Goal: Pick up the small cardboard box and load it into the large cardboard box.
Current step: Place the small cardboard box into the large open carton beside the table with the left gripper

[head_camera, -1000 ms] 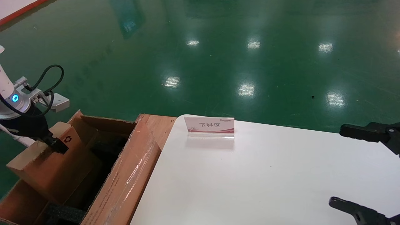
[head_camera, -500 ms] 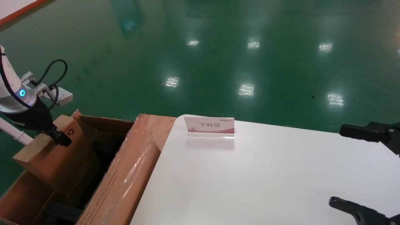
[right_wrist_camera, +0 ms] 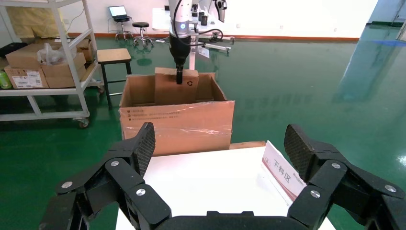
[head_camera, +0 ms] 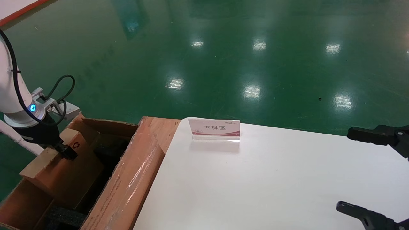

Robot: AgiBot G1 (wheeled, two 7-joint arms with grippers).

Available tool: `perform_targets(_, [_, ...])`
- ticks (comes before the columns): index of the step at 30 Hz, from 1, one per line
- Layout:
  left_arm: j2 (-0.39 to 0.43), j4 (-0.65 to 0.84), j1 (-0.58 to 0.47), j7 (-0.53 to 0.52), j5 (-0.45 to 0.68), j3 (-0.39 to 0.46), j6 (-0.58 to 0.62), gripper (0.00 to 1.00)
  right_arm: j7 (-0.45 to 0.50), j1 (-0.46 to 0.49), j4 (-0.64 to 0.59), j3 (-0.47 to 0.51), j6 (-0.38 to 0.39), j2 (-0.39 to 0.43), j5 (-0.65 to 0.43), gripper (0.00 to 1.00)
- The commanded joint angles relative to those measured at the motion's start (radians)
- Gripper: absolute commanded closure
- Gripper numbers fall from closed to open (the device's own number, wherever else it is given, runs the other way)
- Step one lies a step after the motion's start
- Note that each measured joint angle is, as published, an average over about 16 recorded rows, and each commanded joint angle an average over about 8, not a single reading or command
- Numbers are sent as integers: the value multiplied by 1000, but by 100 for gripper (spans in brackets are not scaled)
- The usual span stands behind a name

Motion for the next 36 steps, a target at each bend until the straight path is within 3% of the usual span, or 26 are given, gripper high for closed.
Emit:
perform_targets(1, [1,8,14,2,-4,-1,-1,100,0,0,0,0,0,0,0,0])
perform_targets(3, [1,13,23,4,-7,-2,0,97,0,0,0,0,0,0,0,0])
perform_targets(4, [1,17,27,5,-9,-2,1,88,0,0,0,0,0,0,0,0])
perform_targets(10, [3,29,38,9,-15,-5,1,13,0,0,0,0,0,0,0,0])
perform_targets(12, [3,29,38,9,-15,-5,1,0,0,0,0,0,0,0,0,0])
perform_targets(36, [2,20,29,8,-10,-3,2,0,0,0,0,0,0,0,0,0])
